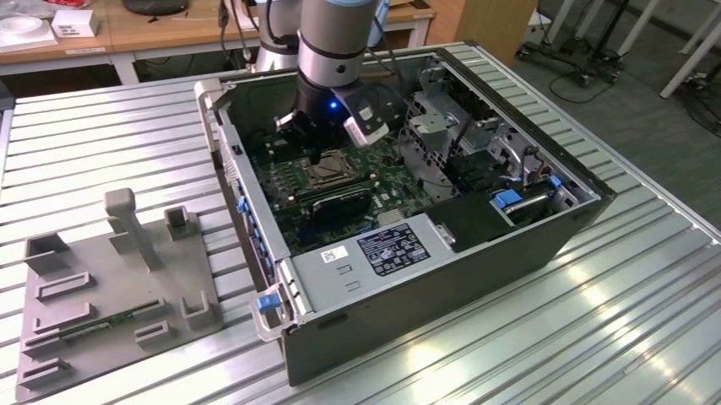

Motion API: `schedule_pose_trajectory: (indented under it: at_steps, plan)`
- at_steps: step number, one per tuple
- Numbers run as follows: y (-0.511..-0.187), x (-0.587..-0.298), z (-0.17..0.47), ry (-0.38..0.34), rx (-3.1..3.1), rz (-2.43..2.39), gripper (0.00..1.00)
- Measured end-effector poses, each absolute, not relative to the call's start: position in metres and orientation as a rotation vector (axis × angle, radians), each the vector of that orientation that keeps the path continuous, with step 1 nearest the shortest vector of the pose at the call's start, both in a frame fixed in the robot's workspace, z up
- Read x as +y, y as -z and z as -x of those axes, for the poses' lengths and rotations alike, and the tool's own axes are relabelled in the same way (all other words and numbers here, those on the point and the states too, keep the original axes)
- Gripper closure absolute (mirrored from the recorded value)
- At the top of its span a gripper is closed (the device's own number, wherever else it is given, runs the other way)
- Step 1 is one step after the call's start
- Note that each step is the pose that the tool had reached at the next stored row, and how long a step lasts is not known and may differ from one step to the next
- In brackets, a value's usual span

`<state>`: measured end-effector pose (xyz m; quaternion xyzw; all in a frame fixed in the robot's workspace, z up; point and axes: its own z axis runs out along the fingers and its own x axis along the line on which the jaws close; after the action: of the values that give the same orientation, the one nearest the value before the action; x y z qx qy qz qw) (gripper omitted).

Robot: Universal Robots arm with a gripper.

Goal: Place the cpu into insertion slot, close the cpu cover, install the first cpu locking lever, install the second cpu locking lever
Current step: 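Install the second cpu locking lever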

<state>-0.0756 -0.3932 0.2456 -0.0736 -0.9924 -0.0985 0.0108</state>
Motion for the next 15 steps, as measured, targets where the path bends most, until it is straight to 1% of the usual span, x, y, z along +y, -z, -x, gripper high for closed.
schedule_pose_trajectory:
  at_steps: [15]
  plan:
    - [-0.251, -0.395, 0.050, 0.286, -3.056, 0.237, 0.89]
